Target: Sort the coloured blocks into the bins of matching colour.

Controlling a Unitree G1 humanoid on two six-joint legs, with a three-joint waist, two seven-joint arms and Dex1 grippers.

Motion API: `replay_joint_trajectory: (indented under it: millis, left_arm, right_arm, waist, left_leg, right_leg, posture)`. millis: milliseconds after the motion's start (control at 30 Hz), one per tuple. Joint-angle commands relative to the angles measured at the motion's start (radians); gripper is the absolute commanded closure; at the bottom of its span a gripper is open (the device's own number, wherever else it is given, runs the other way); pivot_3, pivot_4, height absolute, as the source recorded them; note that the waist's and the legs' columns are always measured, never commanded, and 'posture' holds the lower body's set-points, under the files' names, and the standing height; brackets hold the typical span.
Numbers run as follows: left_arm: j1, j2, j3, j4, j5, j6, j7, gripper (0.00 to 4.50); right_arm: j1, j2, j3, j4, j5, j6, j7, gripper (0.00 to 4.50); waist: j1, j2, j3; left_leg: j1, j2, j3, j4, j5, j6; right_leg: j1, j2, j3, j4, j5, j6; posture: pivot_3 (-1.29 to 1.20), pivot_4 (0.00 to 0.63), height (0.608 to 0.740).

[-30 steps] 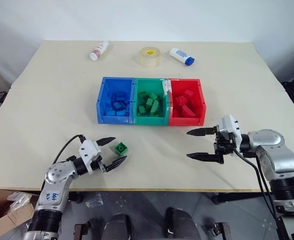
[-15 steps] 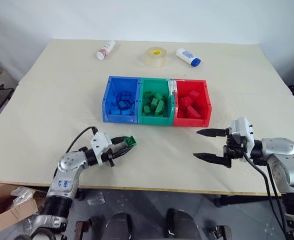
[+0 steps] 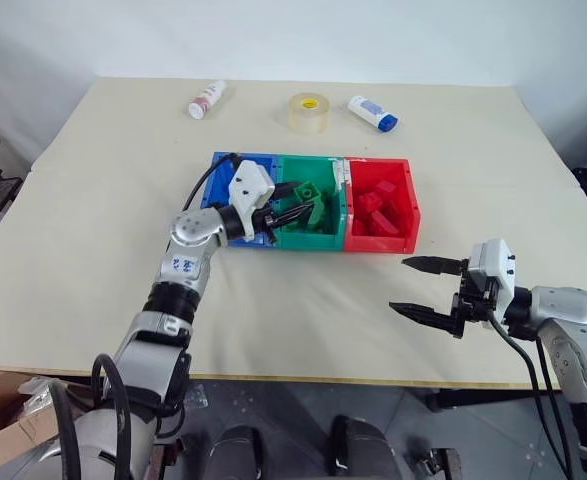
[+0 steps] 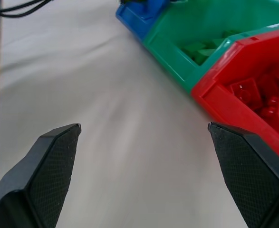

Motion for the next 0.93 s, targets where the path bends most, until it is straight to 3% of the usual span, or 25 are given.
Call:
replay_joint_trajectory:
  millis: [33,133,167,333,433,567,733,933]
  left_arm:
    - [-0.032,-0.001,0.007,0.046,0.009,-0.050,-0.025,1.10]
    - [-0.008,0.037,0.020,0.018,-0.005,-0.055,-0.076,0.17]
    - [0.015,0.057,0.024,-0.015,-0.022,-0.054,-0.117,0.05]
    - [0.169,0.170,0.062,-0.245,-0.090,0.049,-0.208,0.05]
    - [0.315,0.278,0.117,-0.417,-0.154,0.208,-0.222,0.05]
    - [0.511,0.380,0.197,-0.593,-0.224,0.287,-0.236,0.05]
    - [0.668,0.475,0.298,-0.615,-0.254,0.268,-0.274,0.05]
    - [0.715,0.510,0.338,-0.617,-0.269,0.259,-0.286,0.05]
  right_arm:
    - [0.014,-0.014,-0.049,-0.046,0.028,-0.005,-0.017,0.00]
    - [0.016,-0.025,-0.059,-0.042,0.032,-0.005,-0.012,0.00]
    - [0.012,-0.029,-0.062,-0.036,0.032,-0.004,-0.009,0.00]
    - [-0.028,-0.055,-0.057,0.024,0.029,-0.009,0.024,0.00]
    - [-0.074,-0.078,-0.042,0.095,0.020,-0.016,0.068,0.00]
    - [-0.136,-0.105,-0.017,0.191,-0.003,-0.034,0.132,0.00]
    - [-0.214,-0.130,0.016,0.326,-0.049,-0.074,0.196,0.00]
    - [-0.235,-0.121,0.031,0.381,-0.080,-0.102,0.209,0.00]
  waist:
    - [-0.002,0.000,0.000]
    - [-0.001,0.000,0.000]
    - [-0.003,0.000,0.000]
    - [-0.008,0.000,0.000]
    - [-0.010,0.000,0.000]
    - [-0.012,0.000,0.000]
    - [-0.002,0.000,0.000]
    - [-0.001,0.000,0.000]
  left_leg:
    - [0.000,0.000,0.000,0.000,0.000,0.000]
    - [0.000,0.000,0.000,-0.001,0.000,0.000]
    - [0.000,0.000,0.000,-0.001,0.000,0.000]
    - [0.000,0.000,0.001,-0.001,0.000,0.000]
    - [0.001,0.000,0.001,0.001,0.000,0.000]
    - [0.001,0.001,0.001,0.001,0.000,0.000]
    - [0.001,0.001,0.000,0.002,0.000,0.001]
    - [0.001,0.001,0.001,0.001,0.000,0.001]
  right_leg:
    - [0.000,0.000,0.000,0.000,0.000,0.000]
    - [-0.001,0.000,0.000,-0.001,0.000,0.000]
    - [-0.001,0.000,0.000,-0.001,0.000,0.000]
    - [-0.001,0.000,0.001,0.001,0.000,0.000]
    - [-0.001,0.000,0.002,0.002,0.000,0.000]
    - [-0.001,0.000,0.002,0.003,0.000,0.000]
    - [0.000,0.000,0.002,0.004,0.000,0.000]
    - [-0.001,0.000,0.002,0.004,0.000,0.000]
  posture:
    - [0.00,0.150,0.740]
    - [0.00,0.150,0.740]
    - [0.00,0.150,0.740]
    - [0.00,0.150,0.740]
    - [0.00,0.150,0.740]
    - [0.00,0.150,0.740]
    - [0.00,0.150,0.740]
    - [0.00,0.150,0.740]
